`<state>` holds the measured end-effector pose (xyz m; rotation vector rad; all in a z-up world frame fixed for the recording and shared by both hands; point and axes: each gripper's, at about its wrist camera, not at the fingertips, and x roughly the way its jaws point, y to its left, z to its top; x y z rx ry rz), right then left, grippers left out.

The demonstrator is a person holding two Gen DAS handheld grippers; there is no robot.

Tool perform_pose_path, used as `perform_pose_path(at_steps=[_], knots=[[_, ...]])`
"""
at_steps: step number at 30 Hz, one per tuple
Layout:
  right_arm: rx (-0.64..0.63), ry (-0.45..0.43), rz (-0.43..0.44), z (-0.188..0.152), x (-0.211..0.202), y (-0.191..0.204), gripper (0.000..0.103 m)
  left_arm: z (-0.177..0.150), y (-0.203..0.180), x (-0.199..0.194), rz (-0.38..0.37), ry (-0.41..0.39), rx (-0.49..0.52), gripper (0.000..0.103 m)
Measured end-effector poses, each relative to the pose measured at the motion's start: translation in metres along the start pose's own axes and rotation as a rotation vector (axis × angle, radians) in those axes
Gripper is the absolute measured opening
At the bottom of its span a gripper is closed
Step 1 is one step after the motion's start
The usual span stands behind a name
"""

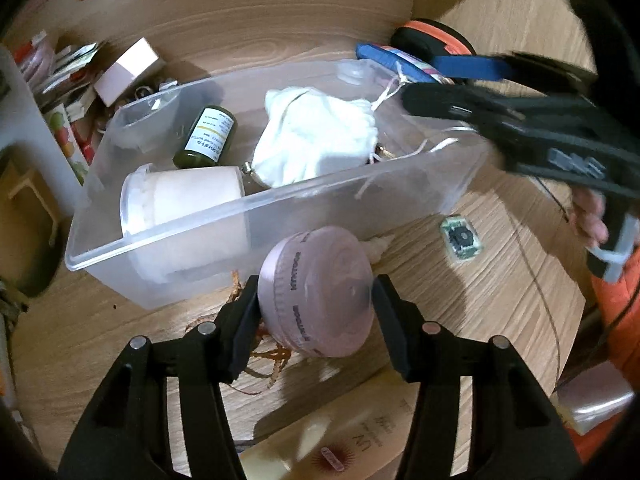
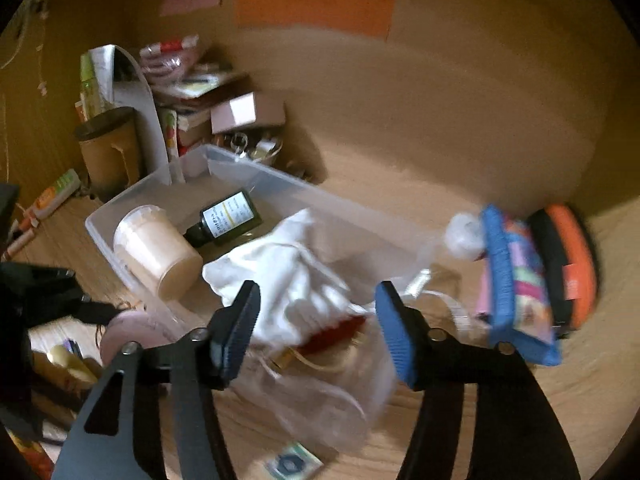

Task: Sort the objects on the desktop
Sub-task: 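Drop the white bag into the bin with right while left grasps pink round container, then grasp the green flower-print card with right gripper while left lifts pink container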

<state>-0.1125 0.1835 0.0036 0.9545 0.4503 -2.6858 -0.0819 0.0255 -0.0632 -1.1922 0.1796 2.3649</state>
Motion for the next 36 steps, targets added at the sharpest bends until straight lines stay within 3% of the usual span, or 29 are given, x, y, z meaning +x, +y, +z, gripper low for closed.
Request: perform_pose_path(at_steps=[3, 8, 19, 25, 34, 36], knots=[[0.010, -0.016, -0.013, -0.012, -0.020, -0.006, 0.069, 0.000, 0.002, -0.004, -0.008, -0.022, -0.018, 0.048], [0.037, 0.019, -0.010, -0.041, -0.037, -0.013, 0.069, -0.006, -0.002, -0.010, -0.001, -0.045, -0.018, 0.045], [0.042, 0.167, 0.085, -0.089, -0.013, 0.007, 0.066, -0.011, 0.003, -0.028, 0.007, -0.089, -0.044, 0.039], [0.062, 0.220, 0.112, -0.095, 0.001, 0.011, 0.043, -0.012, 0.004, -0.042, 0.020, -0.132, -0.046, 0.039], [0.133, 0.223, 0.124, -0.096, 0.010, 0.010, 0.040, -0.010, 0.009, -0.057, 0.008, -0.172, -0.076, 0.039], [0.139, 0.211, 0.116, -0.094, 0.010, 0.010, 0.029, -0.010, 0.010, -0.062, 0.004, -0.185, -0.084, 0.039]])
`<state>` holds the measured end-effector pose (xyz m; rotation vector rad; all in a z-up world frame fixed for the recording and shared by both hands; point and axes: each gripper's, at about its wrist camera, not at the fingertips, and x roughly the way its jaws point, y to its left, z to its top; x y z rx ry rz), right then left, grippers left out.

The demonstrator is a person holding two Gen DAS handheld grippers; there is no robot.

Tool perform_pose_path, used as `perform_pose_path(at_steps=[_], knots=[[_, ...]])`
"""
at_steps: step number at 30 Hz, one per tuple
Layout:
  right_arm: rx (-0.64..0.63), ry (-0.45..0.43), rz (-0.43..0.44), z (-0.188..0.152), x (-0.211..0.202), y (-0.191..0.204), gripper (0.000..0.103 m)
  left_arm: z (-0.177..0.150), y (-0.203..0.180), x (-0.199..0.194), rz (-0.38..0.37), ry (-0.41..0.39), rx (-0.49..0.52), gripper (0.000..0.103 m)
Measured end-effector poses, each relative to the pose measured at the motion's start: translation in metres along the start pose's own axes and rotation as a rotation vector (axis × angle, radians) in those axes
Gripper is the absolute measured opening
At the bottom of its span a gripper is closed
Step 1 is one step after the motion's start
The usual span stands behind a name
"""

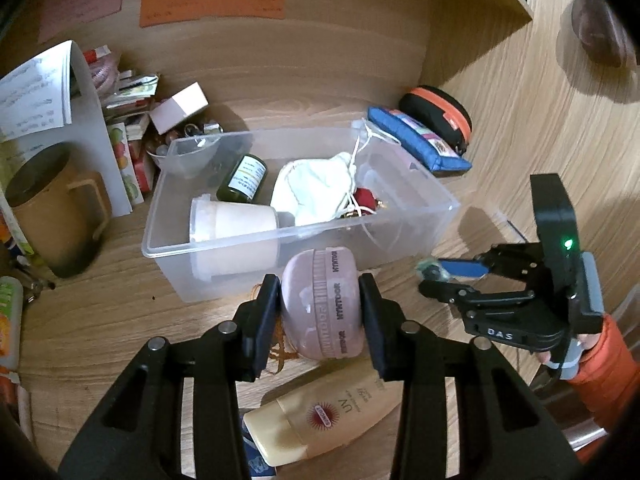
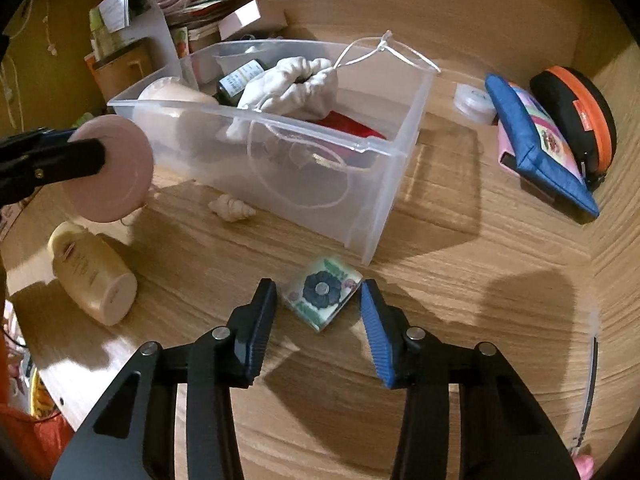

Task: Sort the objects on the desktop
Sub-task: 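Grasp the green flower-print card with right gripper while left lifts pink container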

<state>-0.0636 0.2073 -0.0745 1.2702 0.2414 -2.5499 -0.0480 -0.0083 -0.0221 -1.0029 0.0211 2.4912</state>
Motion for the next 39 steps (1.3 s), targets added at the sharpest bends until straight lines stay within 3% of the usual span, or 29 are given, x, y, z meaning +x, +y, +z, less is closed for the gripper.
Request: perform_pose_path(at_steps=[2, 8, 20, 22, 26, 31, 35, 39], knots=[[-0.008, 0.000, -0.002, 0.001, 0.000, 0.001, 0.022, 0.002, 0.001, -0.006, -0.002, -0.015, -0.001, 0.039], [-0.035, -0.037, -0.039, -0.002, -0.011, 0.006, 0.022, 0.007, 0.004, -0.021, -0.008, -0.059, -0.006, 0.039], [-0.034, -0.193, 0.042, 0.016, -0.070, 0.010, 0.022, 0.023, 0.024, -0.033, -0.036, -0.099, -0.078, 0.039], [-0.028, -0.212, 0.048, 0.021, -0.074, 0.009, 0.022, 0.027, 0.030, -0.035, -0.052, -0.110, -0.100, 0.028], [-0.013, -0.244, 0.047, 0.028, -0.075, 0.007, 0.022, 0.036, 0.035, -0.038, -0.041, -0.131, -0.106, 0.027], [-0.002, -0.229, 0.077, 0.033, -0.063, 0.005, 0.022, 0.027, 0.035, -0.029, -0.047, -0.076, -0.076, 0.027], [-0.018, -0.218, 0.091, 0.031, -0.058, 0.009, 0.022, 0.007, 0.024, -0.018, -0.046, 0.017, 0.000, 0.030], [-0.021, -0.208, 0.104, 0.030, -0.054, 0.010, 0.022, -0.011, 0.020, -0.011, -0.056, 0.081, 0.009, 0.053]])
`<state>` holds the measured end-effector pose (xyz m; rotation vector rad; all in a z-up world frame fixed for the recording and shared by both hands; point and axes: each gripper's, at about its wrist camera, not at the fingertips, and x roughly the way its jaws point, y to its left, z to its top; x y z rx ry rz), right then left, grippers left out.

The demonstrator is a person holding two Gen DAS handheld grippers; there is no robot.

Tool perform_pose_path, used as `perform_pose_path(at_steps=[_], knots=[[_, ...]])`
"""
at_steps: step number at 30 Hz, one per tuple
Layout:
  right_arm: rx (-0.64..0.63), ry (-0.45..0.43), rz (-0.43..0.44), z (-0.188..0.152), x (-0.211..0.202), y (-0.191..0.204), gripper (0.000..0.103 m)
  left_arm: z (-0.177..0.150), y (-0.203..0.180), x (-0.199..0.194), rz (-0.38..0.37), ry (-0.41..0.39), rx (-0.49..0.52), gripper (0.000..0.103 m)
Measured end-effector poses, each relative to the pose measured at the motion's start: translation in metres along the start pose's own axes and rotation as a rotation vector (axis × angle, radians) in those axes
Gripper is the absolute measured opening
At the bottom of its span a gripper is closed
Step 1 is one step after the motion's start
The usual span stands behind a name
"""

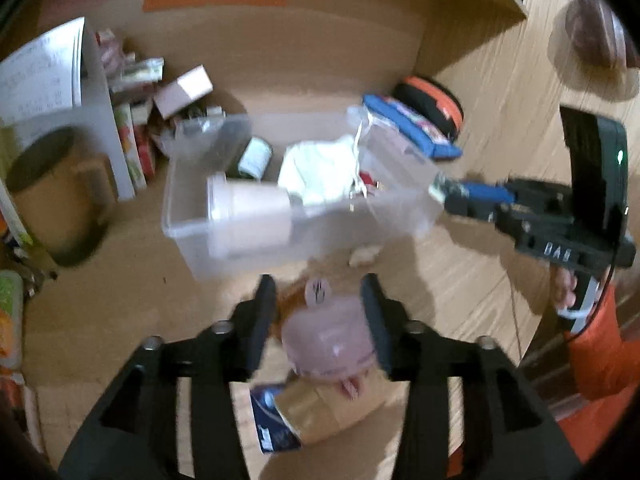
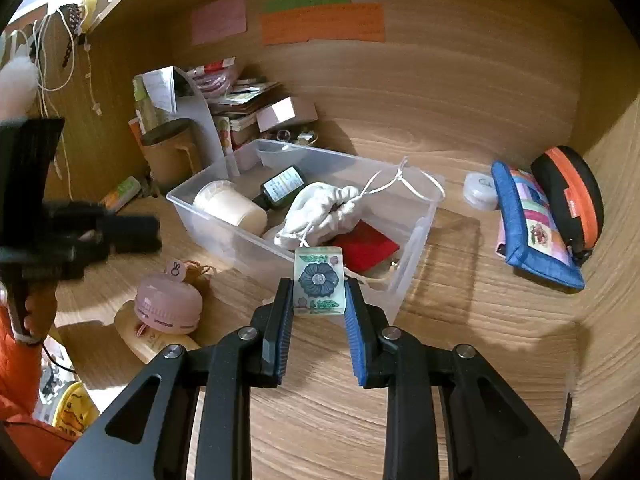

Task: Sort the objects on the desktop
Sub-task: 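Grasp the green flower-print card with right gripper while left lifts pink container, then carry pink container over the bin and lower it with left while right holds card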

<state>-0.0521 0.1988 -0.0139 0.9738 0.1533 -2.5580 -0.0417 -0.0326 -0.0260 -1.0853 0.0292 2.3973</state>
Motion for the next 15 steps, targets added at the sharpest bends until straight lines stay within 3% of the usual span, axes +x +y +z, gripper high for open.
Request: perform_pose_path(at_steps=[1, 3, 15], knots=[[0.002, 0.002, 0.006, -0.001, 0.001, 0.000, 0.022, -0.004, 0.000, 0.003, 0.000, 0.012, -0.003, 0.060], [0.007, 0.004, 0.013, -0.002, 0.001, 0.000, 0.022, -0.009, -0.001, 0.008, -0.014, 0.033, -0.015, 0.065], [0.011, 0.031, 0.027, -0.008, 0.010, 0.004, 0.022, -0.014, 0.006, 0.051, -0.089, 0.140, -0.139, 0.063]])
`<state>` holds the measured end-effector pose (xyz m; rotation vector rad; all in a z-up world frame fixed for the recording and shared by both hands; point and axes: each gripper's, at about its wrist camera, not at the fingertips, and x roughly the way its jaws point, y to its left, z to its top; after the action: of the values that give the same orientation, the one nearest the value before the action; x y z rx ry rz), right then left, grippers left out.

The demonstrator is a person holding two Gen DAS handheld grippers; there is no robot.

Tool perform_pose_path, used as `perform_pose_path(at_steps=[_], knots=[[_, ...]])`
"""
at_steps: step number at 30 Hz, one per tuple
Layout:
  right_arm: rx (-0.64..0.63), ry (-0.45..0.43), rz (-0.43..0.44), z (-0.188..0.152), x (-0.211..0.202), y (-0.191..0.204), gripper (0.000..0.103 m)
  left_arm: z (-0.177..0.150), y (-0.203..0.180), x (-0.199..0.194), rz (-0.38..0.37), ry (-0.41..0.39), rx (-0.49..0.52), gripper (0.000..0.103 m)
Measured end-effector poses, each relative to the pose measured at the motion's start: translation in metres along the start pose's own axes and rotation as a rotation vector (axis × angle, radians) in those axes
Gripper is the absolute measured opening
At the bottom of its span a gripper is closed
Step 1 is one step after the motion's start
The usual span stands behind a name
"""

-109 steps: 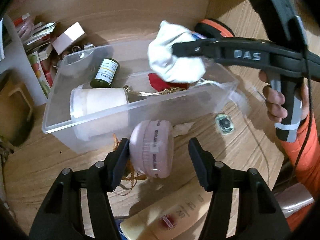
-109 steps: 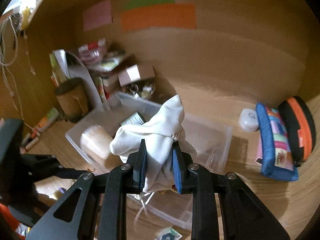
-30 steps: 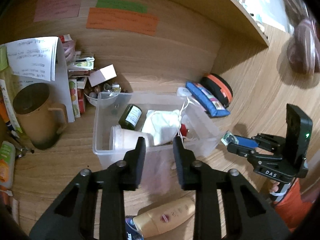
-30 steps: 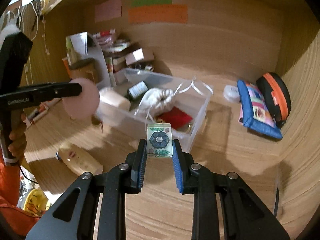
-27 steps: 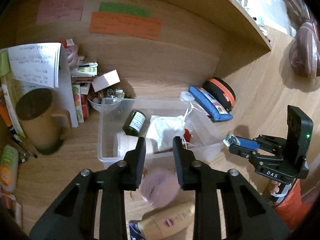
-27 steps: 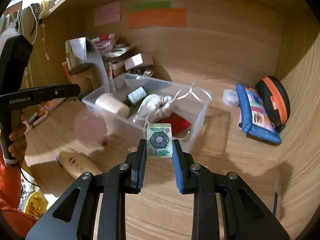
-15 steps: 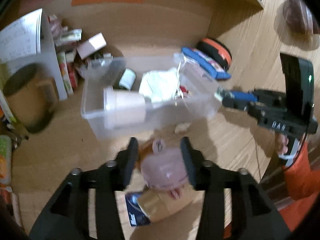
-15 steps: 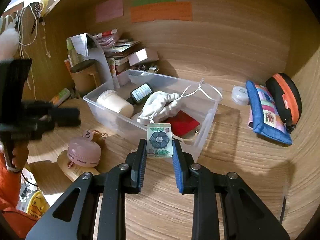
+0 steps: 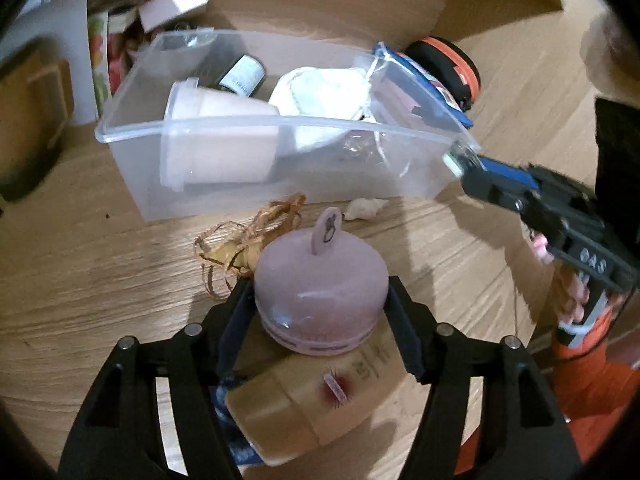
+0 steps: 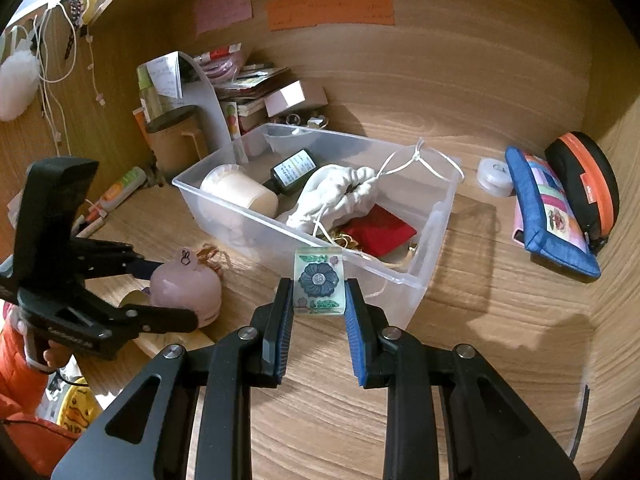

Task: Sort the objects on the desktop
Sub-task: 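Carry pink container over the bin and lower it with left while right holds card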

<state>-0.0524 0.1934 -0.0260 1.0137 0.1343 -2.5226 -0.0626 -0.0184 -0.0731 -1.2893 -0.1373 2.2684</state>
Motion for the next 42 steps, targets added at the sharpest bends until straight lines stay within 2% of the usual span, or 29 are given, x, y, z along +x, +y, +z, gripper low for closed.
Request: perform_pose_path(at_steps=[8, 11, 19, 23, 29, 36, 42], knots=[[0.002, -0.002, 0.029, -0.003, 0.001, 0.003, 0.022, 0.014, -0.005, 0.006, 0.040, -0.040, -0.003, 0.063], [-0.013, -0.015, 0.057, -0.002, -0.002, 0.009, 0.022, 0.017, -0.011, -0.001, -0.011, -0.069, -0.005, 0.063], [-0.026, -0.018, 0.072, 0.004, -0.001, 0.016, 0.022, 0.032, -0.014, -0.009, -0.067, -0.113, -0.027, 0.062], [-0.018, -0.024, 0.061, 0.004, -0.005, 0.013, 0.022, 0.039, -0.017, -0.005, -0.063, -0.099, 0.001, 0.062], [-0.005, -0.034, 0.040, 0.005, -0.012, 0.005, 0.022, 0.041, -0.027, 0.013, -0.044, -0.026, 0.046, 0.062], [0.005, -0.060, 0.025, 0.009, -0.021, -0.003, 0.022, 0.049, -0.030, -0.026, -0.099, -0.118, 0.033, 0.062], [0.008, -0.075, 0.019, 0.018, -0.017, -0.007, 0.022, 0.072, -0.028, -0.053, -0.082, -0.189, 0.026, 0.062]])
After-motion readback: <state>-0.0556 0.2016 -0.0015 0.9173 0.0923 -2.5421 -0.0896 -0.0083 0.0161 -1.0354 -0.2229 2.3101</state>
